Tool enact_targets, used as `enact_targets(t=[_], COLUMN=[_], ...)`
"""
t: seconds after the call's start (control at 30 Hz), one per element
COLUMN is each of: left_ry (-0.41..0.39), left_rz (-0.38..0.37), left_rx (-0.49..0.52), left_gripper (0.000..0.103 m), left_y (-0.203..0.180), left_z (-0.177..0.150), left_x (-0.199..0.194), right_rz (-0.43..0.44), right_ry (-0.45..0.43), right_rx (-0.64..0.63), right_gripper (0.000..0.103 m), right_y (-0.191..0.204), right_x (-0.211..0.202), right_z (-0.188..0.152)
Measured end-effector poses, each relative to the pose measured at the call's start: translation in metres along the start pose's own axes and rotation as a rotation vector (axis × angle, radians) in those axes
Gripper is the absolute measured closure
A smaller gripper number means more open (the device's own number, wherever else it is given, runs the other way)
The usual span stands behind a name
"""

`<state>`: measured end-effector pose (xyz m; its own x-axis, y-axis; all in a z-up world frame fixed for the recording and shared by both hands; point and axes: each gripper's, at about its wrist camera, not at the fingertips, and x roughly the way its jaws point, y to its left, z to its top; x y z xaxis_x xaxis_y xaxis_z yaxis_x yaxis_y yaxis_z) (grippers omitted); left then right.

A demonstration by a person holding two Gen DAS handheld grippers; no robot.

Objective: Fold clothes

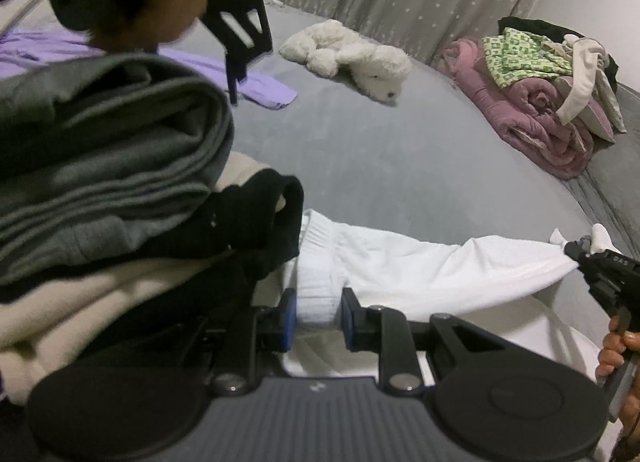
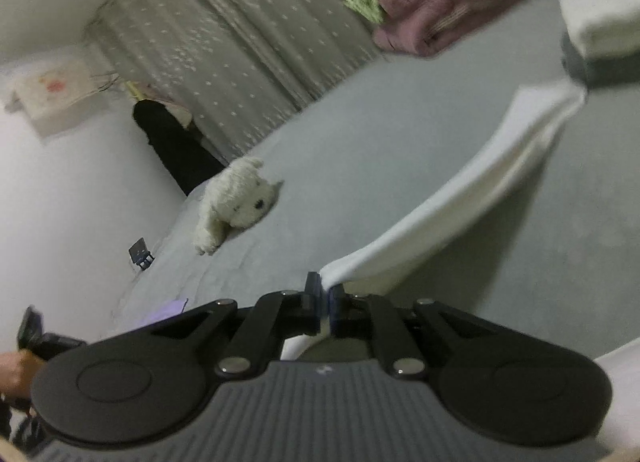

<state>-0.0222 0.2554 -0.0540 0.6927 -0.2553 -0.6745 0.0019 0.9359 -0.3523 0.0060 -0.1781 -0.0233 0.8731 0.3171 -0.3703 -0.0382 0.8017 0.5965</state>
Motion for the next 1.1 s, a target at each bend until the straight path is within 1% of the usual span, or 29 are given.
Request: enact_targets(t=[0.23,0.43,0.57,0.9,1.0,1.1], left_ry=[0.018,0.034,0.050,0.120,0.150,0.158], left_rz=[-0.011,0.016,0.042,0.125,0.161,0.180], left_rx=[0.039,0.105,0.150,0.294,0.349,0.376], left_gripper=[0.080,0.080,0.080,0.080,0.080,0.079], left_y=[0.004,-0.001,-0.002,-0.013,-0.018,-0.021], left_z=[-0.002,-0.004,-0.005,-0.012,-0.017,-0.020], left_x=[-0.005,-0.008,-0.008,0.003,0.009,0.012], right_rz=[0.001,-0.011,-0.025,-0.086,-0.095,-0.097], right_ry=[-0.046,-0.041,-0.006,0.107,0.129,0.144], right_rx=[-0.148,-0.242,-0.277,-0.296,-0.296,-0.298], right_gripper=[0.097,0.097,0.097,0.096,0.097,0.096], right_y=[0.018,0.018,0.015,-0.010,-0.013,-0.012], right_x=[-0.029,-0.054,-0.059,-0.052,-0.049,-0.047], right_z=[-0.007,-0.024,-0.039,-0.081,-0.087,-0.087])
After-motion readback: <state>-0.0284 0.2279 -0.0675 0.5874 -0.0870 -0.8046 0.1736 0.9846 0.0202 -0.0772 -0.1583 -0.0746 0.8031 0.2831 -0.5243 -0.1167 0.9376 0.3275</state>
